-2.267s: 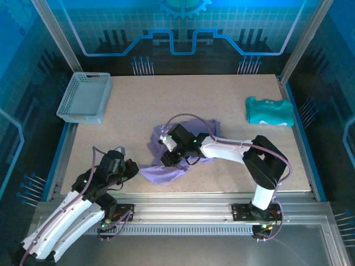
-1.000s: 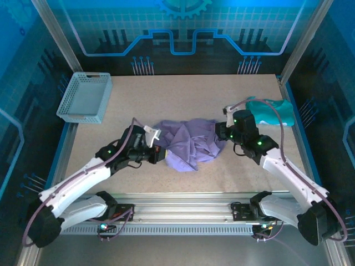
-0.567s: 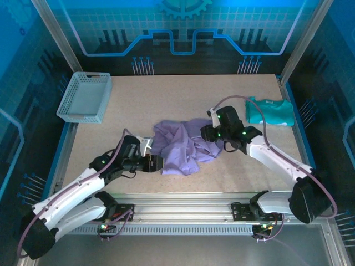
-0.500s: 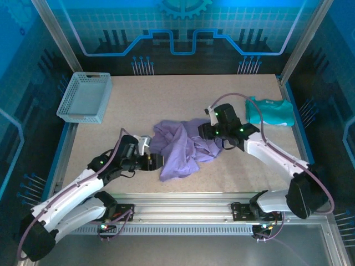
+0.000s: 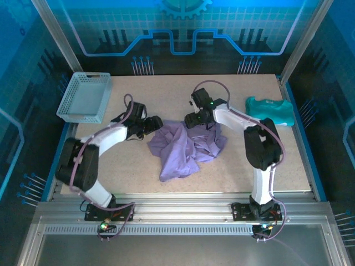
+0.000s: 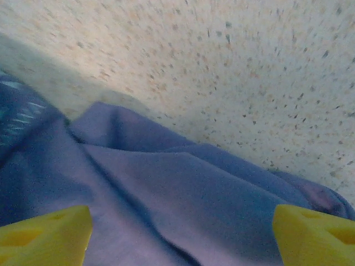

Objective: Fold the inside-out t-shirt

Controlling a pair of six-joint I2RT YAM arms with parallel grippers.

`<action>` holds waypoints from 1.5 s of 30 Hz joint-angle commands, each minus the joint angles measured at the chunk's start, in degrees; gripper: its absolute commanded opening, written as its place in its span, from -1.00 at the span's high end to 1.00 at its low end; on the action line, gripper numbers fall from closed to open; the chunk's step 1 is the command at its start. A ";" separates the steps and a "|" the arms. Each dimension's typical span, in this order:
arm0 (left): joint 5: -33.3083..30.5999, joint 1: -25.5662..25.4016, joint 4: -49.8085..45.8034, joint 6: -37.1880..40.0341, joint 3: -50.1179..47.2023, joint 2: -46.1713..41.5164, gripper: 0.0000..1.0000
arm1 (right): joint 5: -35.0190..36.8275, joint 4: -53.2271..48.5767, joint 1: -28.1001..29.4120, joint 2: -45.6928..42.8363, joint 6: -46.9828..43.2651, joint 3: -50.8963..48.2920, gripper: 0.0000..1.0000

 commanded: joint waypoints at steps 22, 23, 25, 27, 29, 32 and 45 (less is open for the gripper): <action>9.63 1.89 8.30 2.19 17.96 2.97 1.00 | -8.59 4.43 -11.32 -18.67 -0.24 5.26 1.00; 9.96 2.12 8.73 2.31 19.20 0.89 1.00 | -9.00 4.74 -11.86 -20.70 -0.59 5.75 1.00; 10.69 2.34 9.66 3.13 21.34 -3.10 1.00 | -9.15 4.76 -12.66 -24.23 -1.52 6.68 1.00; 11.62 2.35 11.22 4.39 22.08 -7.77 1.00 | -8.47 5.05 -13.00 -28.68 -3.11 6.31 1.00; 12.13 2.33 12.55 4.99 20.53 -12.36 1.00 | -7.96 5.76 -13.11 -32.82 -4.27 4.13 1.00; 12.98 2.17 14.60 4.96 13.78 -18.63 1.00 | -8.10 8.00 -13.21 -39.28 -4.80 -2.89 1.00; 6.73 -8.77 7.49 8.50 -26.88 -35.72 0.35 | -4.05 14.48 -9.98 -63.17 11.18 -52.42 0.02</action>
